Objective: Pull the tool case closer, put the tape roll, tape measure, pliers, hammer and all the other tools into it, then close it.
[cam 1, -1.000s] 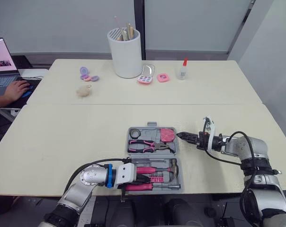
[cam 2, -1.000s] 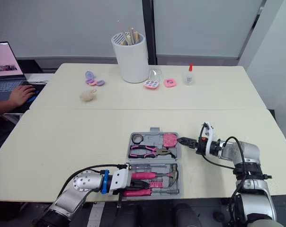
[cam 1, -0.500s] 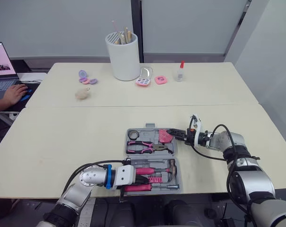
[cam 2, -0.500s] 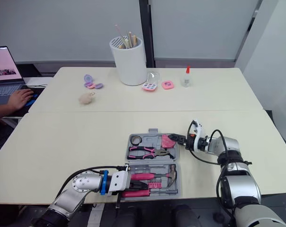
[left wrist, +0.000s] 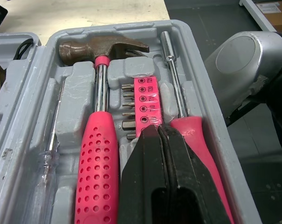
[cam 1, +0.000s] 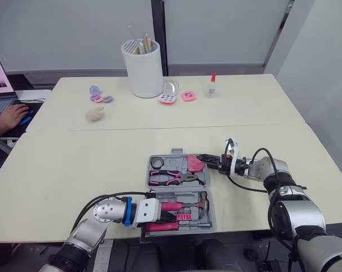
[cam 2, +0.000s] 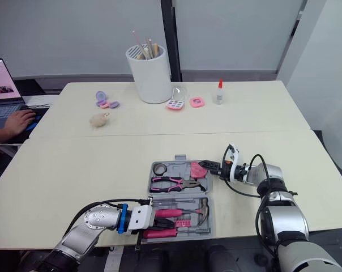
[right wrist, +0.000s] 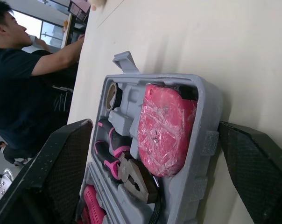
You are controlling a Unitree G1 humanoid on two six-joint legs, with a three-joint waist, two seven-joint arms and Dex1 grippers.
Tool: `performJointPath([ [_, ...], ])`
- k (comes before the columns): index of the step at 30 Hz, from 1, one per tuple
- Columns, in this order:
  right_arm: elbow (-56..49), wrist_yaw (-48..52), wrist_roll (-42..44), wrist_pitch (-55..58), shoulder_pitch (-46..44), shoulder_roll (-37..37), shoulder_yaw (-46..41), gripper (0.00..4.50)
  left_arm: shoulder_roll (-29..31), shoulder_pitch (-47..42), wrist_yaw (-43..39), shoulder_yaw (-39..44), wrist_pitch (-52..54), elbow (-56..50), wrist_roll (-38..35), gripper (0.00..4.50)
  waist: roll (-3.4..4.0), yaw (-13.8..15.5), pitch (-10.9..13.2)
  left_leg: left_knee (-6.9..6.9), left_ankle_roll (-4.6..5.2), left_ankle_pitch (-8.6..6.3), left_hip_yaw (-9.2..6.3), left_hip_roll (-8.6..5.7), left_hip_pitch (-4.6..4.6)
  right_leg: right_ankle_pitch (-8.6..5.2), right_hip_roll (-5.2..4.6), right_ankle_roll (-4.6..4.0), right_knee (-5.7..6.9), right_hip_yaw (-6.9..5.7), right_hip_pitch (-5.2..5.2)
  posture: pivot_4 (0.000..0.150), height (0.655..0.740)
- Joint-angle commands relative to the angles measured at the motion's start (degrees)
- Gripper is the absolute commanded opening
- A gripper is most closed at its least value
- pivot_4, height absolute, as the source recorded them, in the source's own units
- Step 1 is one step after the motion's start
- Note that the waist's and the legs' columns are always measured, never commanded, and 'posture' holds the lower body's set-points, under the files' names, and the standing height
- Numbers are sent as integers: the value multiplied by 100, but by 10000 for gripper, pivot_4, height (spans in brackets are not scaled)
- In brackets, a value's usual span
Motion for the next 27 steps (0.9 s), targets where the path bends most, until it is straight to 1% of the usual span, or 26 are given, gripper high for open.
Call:
performJointPath([
  [1,-253,354,246,296,-148,88,-62,44594,154,149,28,-213,318,370,421,0,1,0,1,0,0,0,0,0,0,0,0,0,-1,1,0,1500,7400],
  [6,-736,351,403,582,-122,86,-159,44594,142,31,84,-196,289,469,468,0,5,-3,3,-1,0,0,2,1,0,0,0,0,-2,2,-1,1500,7400],
  [14,-1868,297,772,1276,166,-16,-141,44594,149,-31,114,-221,238,521,470,0,11,6,7,-1,0,0,-1,3,-2,0,-1,1,-2,0,-2,1500,7400],
  [17,-2441,212,981,1617,336,-88,-190,44594,154,-34,134,-189,242,471,427,0,14,7,9,-2,0,0,-2,3,-3,-1,-3,1,-2,0,-2,1500,7400],
  [20,-3107,158,1214,1969,548,-195,-182,44594,239,16,80,-97,297,227,287,0,14,7,9,-1,0,0,-3,5,-5,-7,-5,12,-2,-1,-4,1500,7400],
  [23,-3498,92,1371,2136,681,-259,-189,44594,253,42,129,-29,346,33,216,0,14,3,10,-2,0,0,-3,6,-8,-10,-5,18,-2,-1,-7,1500,7400],
  [27,-3898,27,1641,2402,747,-347,-235,44594,269,126,215,153,669,-572,-63,0,15,-4,12,-1,0,0,-3,6,-26,-13,-4,23,-1,1,-27,1500,7400],
])
